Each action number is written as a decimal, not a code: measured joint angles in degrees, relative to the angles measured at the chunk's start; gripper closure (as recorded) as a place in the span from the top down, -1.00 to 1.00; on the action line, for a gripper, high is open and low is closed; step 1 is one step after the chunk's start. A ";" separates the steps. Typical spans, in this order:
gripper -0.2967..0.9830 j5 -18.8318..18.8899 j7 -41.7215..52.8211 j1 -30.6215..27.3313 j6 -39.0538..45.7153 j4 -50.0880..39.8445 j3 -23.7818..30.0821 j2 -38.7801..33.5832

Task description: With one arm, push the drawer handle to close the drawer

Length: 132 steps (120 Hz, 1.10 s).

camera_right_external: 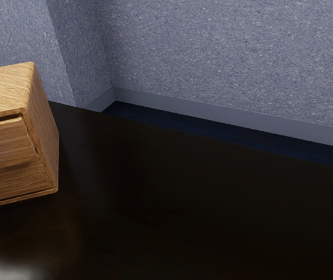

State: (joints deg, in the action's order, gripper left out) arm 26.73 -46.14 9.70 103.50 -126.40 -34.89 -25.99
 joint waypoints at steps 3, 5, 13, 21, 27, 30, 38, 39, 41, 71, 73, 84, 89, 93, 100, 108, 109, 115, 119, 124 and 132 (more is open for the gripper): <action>-0.67 0.38 0.00 1.26 0.17 0.45 -1.15 0.15; -0.67 0.68 0.00 1.86 0.28 0.66 -1.71 0.21; -0.67 1.74 0.01 4.71 0.73 1.64 -4.30 0.47; -0.67 2.71 0.01 7.88 1.08 2.86 -7.15 0.67; -0.67 3.36 0.01 9.19 1.27 3.40 -8.24 0.74; -0.67 3.67 0.01 9.72 1.35 3.66 -8.65 0.75; -0.67 4.65 0.02 13.16 1.53 4.72 -11.82 0.76; -0.68 4.73 0.02 13.49 1.54 4.81 -12.14 0.76; -0.68 4.89 0.01 14.02 1.57 4.94 -12.65 0.76; -0.68 0.63 -2.24 9.35 -8.52 5.63 -0.69 -3.15; -0.68 -0.03 -2.46 8.21 -9.51 5.61 1.25 -3.65; -0.68 -3.89 -3.55 3.76 -14.15 5.55 9.53 -5.52; -0.68 -5.54 -3.98 3.14 -15.75 5.59 12.29 -5.84; -0.68 -6.66 -4.31 2.98 -16.80 5.65 14.61 -5.95; -0.67 -8.61 -4.83 3.36 -18.28 5.92 17.71 -6.00; -0.66 -10.86 -5.29 4.10 -19.52 7.76 20.46 -5.35; -0.66 -11.09 -5.35 4.30 -19.65 8.14 20.72 -5.13; -0.66 -12.22 -5.66 5.57 -20.30 10.06 21.68 -3.76; -0.66 -12.98 -5.86 6.26 -20.64 10.81 21.98 -3.09; -0.65 -13.93 -6.09 7.19 -20.98 11.52 22.17 -2.31; -0.47 -15.15 -6.40 8.54 -21.37 15.37 22.50 0.66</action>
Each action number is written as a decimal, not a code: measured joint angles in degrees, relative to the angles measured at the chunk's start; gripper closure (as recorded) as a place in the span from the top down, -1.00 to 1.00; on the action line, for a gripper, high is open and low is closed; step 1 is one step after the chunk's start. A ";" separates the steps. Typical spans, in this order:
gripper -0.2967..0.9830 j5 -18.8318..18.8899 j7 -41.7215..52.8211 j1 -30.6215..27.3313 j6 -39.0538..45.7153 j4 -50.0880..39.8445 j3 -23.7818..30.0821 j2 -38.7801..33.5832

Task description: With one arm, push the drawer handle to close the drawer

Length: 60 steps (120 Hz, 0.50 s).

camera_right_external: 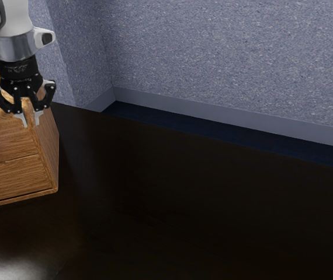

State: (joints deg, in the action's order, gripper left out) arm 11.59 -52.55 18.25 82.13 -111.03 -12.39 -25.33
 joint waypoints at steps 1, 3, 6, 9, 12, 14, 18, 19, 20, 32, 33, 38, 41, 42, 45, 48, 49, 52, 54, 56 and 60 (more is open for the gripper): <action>-0.44 -0.15 -0.04 0.08 -0.04 0.63 0.03 0.48; -0.38 -0.43 -0.11 0.21 -0.11 1.75 0.08 1.32; -0.29 -1.27 -0.24 0.30 -0.20 3.53 0.09 2.47; -0.20 -2.17 -0.36 0.32 -0.28 4.97 0.10 3.40; -0.12 -2.88 -0.48 0.38 -0.36 5.92 0.13 4.01; -0.07 -3.29 -0.54 0.43 -0.40 6.36 0.16 4.28; 0.02 -3.94 -0.66 0.46 -0.48 6.95 0.34 4.63; 0.04 -4.08 -0.69 0.47 -0.50 7.05 0.38 4.69; 0.06 -4.21 -0.71 0.46 -0.51 7.14 0.43 4.75; 0.24 -5.26 0.15 -0.17 -0.67 8.35 0.27 5.80; 0.25 -5.31 0.30 -0.22 -0.68 8.54 0.24 5.96; 0.30 -5.49 1.24 -0.54 -0.72 9.15 0.12 6.63; 0.33 -5.57 1.98 -1.22 -0.70 9.37 0.15 7.14; 0.33 -5.59 2.24 -1.41 -0.68 9.43 0.17 7.28; 0.36 -5.42 3.18 -1.89 -0.46 9.54 0.21 7.65; 0.38 -5.09 4.22 -2.17 -0.17 9.59 0.26 7.99; 0.38 -4.97 4.57 -2.24 -0.08 9.59 0.29 8.12; 0.40 -4.63 5.59 -2.40 0.21 9.55 0.32 8.45; 0.41 -4.44 6.25 -2.48 0.43 9.49 0.33 8.73; 0.42 -4.26 6.90 -2.56 0.63 9.42 0.33 9.03; 0.44 -3.96 8.13 -2.67 1.02 9.28 0.34 9.57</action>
State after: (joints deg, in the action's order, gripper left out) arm 7.62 -44.41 15.58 83.15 -101.75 -12.05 -15.76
